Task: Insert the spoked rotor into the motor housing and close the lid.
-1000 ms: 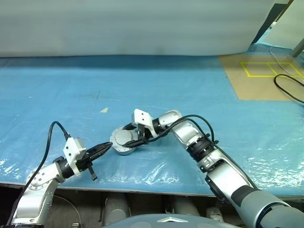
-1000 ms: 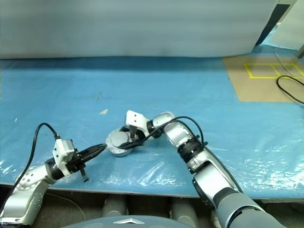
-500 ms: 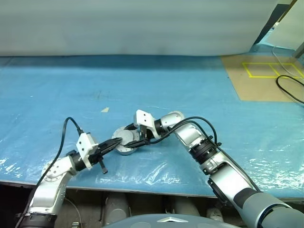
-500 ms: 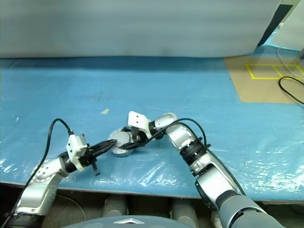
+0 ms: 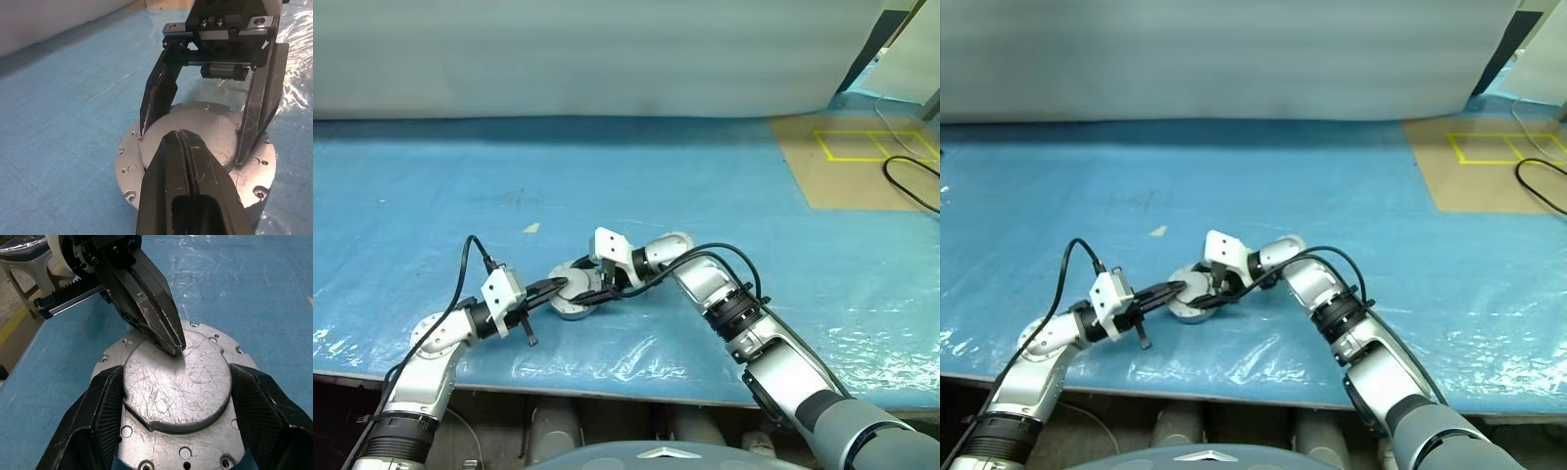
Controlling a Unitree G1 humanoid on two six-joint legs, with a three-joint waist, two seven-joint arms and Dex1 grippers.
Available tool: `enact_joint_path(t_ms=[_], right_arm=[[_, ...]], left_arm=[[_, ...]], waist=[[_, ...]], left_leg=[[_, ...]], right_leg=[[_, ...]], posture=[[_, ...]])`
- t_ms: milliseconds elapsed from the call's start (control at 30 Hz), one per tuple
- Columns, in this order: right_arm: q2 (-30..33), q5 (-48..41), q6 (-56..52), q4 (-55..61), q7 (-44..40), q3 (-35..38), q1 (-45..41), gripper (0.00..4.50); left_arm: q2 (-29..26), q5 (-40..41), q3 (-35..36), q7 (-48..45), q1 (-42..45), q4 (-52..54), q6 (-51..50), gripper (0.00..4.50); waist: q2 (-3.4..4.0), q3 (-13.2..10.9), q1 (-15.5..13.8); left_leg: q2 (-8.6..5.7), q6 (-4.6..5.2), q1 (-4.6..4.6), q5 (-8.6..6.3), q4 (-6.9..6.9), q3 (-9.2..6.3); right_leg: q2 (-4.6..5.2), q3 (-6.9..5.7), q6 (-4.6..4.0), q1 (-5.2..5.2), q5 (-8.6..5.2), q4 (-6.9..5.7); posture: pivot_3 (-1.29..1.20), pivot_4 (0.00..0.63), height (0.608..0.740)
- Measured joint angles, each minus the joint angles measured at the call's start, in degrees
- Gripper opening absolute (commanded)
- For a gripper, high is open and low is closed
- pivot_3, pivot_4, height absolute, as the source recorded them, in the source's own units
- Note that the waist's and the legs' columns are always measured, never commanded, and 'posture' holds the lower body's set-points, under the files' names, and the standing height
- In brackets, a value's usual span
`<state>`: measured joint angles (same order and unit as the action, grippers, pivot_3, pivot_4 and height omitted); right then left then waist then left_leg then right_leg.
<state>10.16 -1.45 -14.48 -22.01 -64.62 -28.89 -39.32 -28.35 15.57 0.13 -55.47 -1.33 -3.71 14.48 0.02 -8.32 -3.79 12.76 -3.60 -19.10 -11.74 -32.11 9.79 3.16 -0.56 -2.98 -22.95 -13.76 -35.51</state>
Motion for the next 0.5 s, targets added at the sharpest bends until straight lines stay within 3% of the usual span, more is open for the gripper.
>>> enact_joint_path(t_ms=[267, 400, 500], right_arm=[[0.0, 0.0, 0.0, 0.0, 0.3, 0.0, 0.0, 2.96], [-0.2, -0.2, -0.6, -0.1, 0.5, 0.6, 0.1, 4.33], [-0.2, -1.0, -2.9, 0.4, -0.3, 1.3, 0.1, 4.46]], left_arm=[[-1.3, 0.7, -0.8, -1.4, 0.1, 0.2, -1.2, 0.00], [-1.5, 0.9, -0.8, -1.6, 0.2, 0.1, -1.0, 0.00], [-1.5, 0.9, -0.8, -1.7, 0.3, 0.0, -1.0, 0.00]], waist=[[0.04, 0.1, 0.0], [0.04, 0.1, 0.0], [0.05, 0.1, -0.1]], left_leg=[[0.00, 0.00, 0.00, 0.00, 0.11, 0.00], [-0.01, 0.00, -0.01, 0.00, 0.21, 0.00], [-0.01, 0.00, -0.01, 0.00, 0.26, 0.01]], right_leg=[[0.00, 0.01, 0.07, -0.01, -0.04, 0.02], [0.01, 0.04, 0.14, -0.01, -0.08, 0.04], [0.00, 0.05, 0.26, -0.02, -0.15, 0.06]], posture=[[0.00, 0.150, 0.740], [0.00, 0.150, 0.740], [0.00, 0.150, 0.740]])
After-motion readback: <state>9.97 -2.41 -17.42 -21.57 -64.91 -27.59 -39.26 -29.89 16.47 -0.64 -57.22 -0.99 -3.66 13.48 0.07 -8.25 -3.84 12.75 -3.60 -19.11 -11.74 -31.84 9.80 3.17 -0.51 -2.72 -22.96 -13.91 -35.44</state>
